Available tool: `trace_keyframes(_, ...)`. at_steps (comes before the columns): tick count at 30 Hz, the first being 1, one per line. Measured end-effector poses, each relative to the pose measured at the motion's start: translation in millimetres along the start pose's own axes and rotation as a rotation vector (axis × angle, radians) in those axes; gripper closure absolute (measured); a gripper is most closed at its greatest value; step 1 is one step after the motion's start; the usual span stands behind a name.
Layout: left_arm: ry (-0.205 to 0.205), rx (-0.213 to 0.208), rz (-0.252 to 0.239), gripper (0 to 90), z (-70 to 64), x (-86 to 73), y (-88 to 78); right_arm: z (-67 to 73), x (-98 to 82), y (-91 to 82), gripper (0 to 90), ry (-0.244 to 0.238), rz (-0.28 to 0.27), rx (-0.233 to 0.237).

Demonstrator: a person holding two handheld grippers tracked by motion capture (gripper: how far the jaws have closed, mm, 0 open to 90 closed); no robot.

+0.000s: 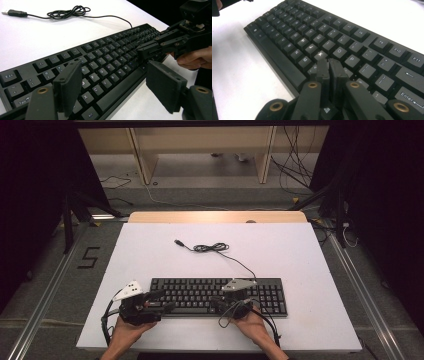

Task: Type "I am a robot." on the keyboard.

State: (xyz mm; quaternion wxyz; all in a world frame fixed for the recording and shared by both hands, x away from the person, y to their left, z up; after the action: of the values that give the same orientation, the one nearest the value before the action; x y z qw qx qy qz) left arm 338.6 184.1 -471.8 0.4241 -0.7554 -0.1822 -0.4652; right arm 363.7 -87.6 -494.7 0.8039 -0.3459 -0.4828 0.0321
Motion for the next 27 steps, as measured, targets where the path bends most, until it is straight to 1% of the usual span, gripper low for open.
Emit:
trace_keyframes(14,-0.003,-0.001,-0.002,28.5,0.6,-0.2,-0.1,-0.4,-2.3,4.2,87.6,-0.003,0.018,0.003)
trace_keyframes(22,-0.002,-0.002,0.000,28.3,1.0,-0.3,0.1,0.2,-2.9,5.0,87.6,0.007,0.022,0.003)
trace_keyframes(27,-0.001,0.000,0.002,28.4,0.9,-0.3,0.2,-0.2,-3.1,5.4,87.9,0.002,0.022,0.004)
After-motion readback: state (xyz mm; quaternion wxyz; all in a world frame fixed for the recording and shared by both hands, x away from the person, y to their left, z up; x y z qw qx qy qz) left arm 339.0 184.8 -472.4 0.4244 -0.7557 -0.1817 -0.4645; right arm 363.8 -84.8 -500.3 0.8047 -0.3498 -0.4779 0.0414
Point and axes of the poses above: each handheld gripper's, and its own axes: y roughly forward along the jaws, x roughly out of its top, z roughly to its left, the point moved 3 cm from there along y, roughly forward along the jaws, and after that the axes turned 12 degrees about x, right-handed, at the moved point
